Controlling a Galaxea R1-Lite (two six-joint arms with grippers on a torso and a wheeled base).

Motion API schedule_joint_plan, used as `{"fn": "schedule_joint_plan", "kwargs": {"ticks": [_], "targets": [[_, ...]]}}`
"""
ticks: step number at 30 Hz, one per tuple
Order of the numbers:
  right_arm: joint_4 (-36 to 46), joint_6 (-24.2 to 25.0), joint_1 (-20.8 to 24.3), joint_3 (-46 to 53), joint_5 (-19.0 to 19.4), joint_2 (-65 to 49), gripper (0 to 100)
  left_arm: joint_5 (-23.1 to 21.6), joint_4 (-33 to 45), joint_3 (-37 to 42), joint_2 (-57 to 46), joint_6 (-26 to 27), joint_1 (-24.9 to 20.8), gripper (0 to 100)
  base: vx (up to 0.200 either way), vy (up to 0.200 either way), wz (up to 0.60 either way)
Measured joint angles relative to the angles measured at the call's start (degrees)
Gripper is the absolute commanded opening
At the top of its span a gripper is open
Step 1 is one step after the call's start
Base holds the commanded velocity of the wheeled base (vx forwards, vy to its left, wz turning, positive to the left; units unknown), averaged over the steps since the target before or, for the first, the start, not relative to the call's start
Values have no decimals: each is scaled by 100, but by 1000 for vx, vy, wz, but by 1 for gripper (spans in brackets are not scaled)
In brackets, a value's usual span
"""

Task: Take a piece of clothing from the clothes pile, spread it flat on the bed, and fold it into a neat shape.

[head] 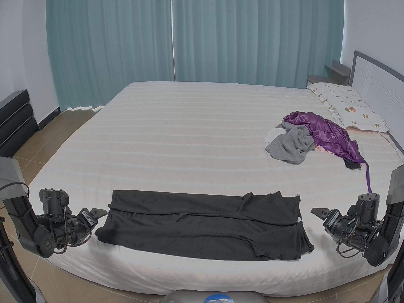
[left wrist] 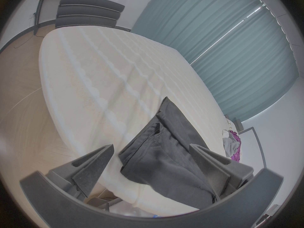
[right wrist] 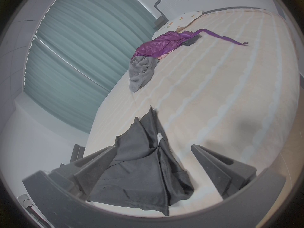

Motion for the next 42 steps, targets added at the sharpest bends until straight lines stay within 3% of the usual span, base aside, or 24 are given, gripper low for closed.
{"fn": "schedule_joint_plan", "kwargs": {"ticks": [10,20,31,41,42], "targets": [[0,49,-26,66,700,-17,100,-284,73,-433,-60,165,18,100,0,0,0],[0,57,-35,80,805,74,100,-987,788,-1024,150,1624,-67,100,0,0,0],[5,68,13,91,818,143,100,-928,923,-1261,649,2206,-278,100,0,0,0],[5,73,41,91,823,156,100,-607,919,-1462,905,2359,-301,100,0,0,0],[5,68,46,91,818,157,100,-607,919,-1468,916,2363,-304,0,0,0,0]]}}
